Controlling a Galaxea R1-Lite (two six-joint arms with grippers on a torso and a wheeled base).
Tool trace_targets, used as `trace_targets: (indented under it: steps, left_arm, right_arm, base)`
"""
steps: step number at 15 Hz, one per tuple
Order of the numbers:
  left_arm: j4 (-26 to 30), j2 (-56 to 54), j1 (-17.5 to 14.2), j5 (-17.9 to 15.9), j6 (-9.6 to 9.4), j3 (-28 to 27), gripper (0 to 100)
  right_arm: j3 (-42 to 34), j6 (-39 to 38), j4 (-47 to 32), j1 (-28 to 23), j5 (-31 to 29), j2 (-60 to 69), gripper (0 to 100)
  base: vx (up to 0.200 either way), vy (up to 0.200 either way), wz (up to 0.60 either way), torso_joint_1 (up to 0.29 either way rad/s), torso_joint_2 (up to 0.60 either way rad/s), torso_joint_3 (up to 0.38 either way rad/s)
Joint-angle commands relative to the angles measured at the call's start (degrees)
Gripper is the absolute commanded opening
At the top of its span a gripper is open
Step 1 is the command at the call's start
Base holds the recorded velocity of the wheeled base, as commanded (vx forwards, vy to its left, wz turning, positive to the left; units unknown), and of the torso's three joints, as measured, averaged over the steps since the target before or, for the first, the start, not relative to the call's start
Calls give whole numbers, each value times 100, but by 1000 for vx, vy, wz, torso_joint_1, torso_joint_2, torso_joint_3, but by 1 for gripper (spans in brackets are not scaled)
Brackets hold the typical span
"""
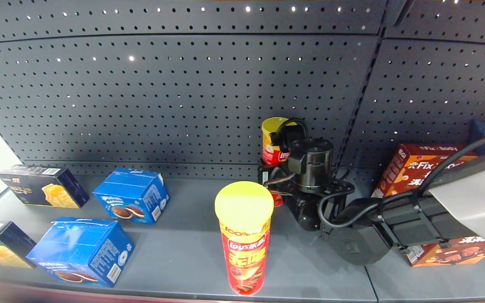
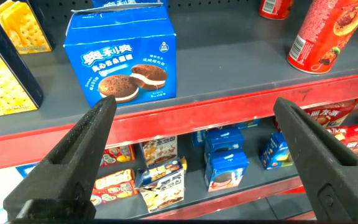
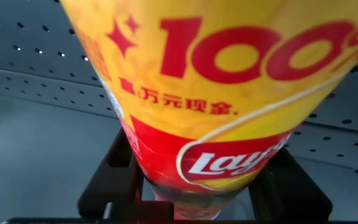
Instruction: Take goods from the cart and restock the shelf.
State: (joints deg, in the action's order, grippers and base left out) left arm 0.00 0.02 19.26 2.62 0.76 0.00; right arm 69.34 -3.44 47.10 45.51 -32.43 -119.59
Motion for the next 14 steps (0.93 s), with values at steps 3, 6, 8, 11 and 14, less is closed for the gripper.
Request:
trace_targets:
  steps: [3, 6, 8, 11, 14]
  left_arm:
    - [0, -2, 7, 2, 4, 0, 100]
    - [0, -2, -1, 2, 4, 0, 100]
    - [0, -2, -1, 2, 4, 0, 100]
    - [0, -2, 7, 2, 4, 0, 100]
    - [0, -2, -1, 2, 4, 0, 100]
  right_arm:
    - [-122, 10, 53, 11, 8, 41, 100]
    - [-325, 1, 71, 11, 8, 155, 100]
    - [-500, 10, 176, 20, 8, 252, 100]
    - [-711, 19, 229, 20, 17, 401, 100]
    - [-1116, 36, 229, 11, 17, 727, 100]
  base:
    - [0, 0, 0, 0, 0, 0]
    - [0, 0, 0, 0, 0, 0]
    - [0, 0, 0, 0, 0, 0]
    - [0, 0, 0, 0, 0, 0]
    - [0, 0, 0, 0, 0, 0]
